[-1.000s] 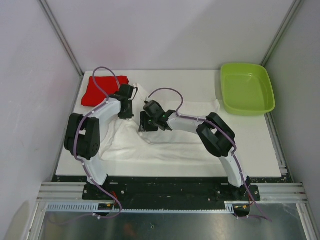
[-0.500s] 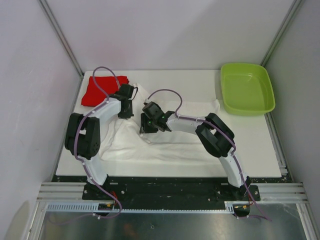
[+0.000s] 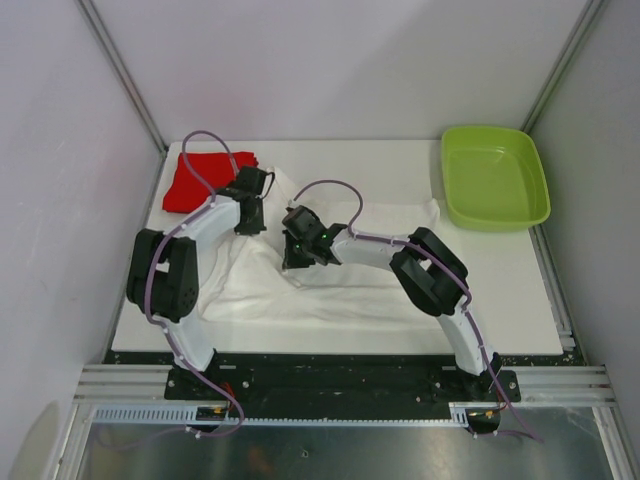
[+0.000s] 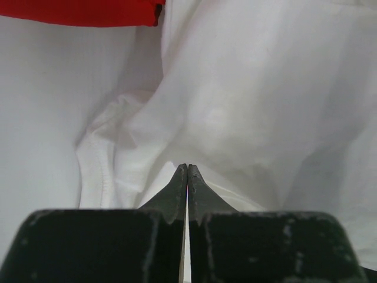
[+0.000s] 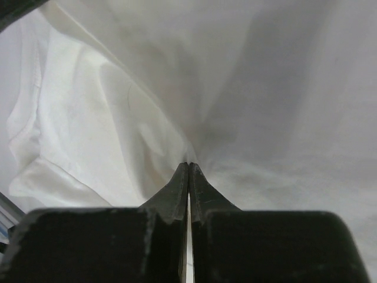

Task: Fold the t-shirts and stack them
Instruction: Fold the flattened tshirt in 1/3 of the way

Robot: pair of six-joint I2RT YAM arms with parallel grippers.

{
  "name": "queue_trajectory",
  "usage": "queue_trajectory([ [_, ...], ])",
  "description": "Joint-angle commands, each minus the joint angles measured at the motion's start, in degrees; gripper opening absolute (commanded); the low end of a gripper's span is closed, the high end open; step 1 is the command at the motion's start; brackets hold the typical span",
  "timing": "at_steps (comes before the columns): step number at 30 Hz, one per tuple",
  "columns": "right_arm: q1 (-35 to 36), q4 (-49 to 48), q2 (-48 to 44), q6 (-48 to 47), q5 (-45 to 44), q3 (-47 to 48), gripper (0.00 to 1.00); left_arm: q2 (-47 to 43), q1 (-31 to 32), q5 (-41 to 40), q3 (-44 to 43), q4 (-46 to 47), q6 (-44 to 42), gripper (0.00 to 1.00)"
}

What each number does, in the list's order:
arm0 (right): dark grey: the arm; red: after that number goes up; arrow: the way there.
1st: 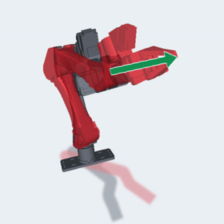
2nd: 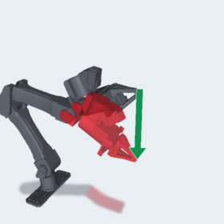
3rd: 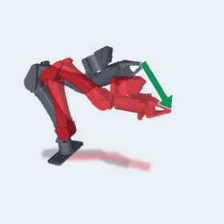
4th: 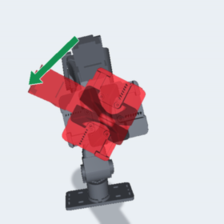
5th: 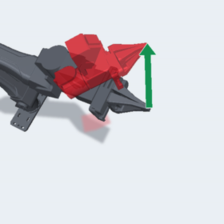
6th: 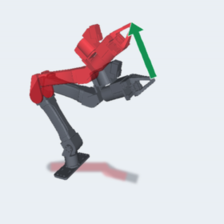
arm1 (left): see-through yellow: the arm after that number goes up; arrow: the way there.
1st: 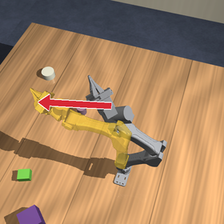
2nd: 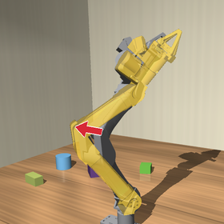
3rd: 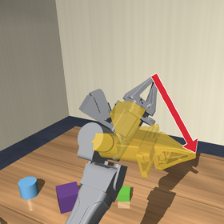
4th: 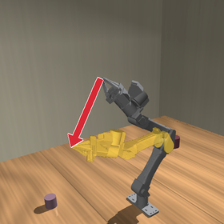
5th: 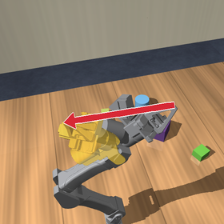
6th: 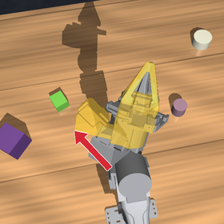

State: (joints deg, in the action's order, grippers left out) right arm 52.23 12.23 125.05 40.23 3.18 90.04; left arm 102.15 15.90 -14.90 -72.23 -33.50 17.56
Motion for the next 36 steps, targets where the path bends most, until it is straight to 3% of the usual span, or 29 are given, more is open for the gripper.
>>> queue_trajectory([
  [1,0.6,3.6,-3.0,-2.1,-4.9,3.9,0.00,-3.4,-0.2,-1.3,-1.3,1.2,0.6,0.00],
  [22,3.7,20.4,1.7,-11.8,-24.7,20.7,0.00,-7.2,-1.4,-2.4,0.3,1.2,2.9,0.00],
  [24,3.8,21.4,2.4,-12.0,-25.5,21.5,0.08,-6.7,-1.5,-1.8,0.1,1.2,2.6,0.00],
  [25,3.8,21.7,2.6,-12.2,-25.7,21.7,0.15,-6.4,-1.5,-1.5,-0.1,1.2,2.5,0.01],
  [29,3.2,21.9,2.2,-12.5,-26.2,21.0,0.43,-5.5,-1.5,-0.3,-0.7,1.2,2.3,0.31],
  [32,2.1,21.1,0.5,-12.3,-25.1,19.2,0.48,-5.2,-1.4,0.0,-1.6,1.2,2.5,0.47],
  [36,-0.3,19.2,-3.7,-10.6,-22.8,14.7,0.49,-4.3,-1.5,0.5,-3.6,1.3,2.7,0.51],
])
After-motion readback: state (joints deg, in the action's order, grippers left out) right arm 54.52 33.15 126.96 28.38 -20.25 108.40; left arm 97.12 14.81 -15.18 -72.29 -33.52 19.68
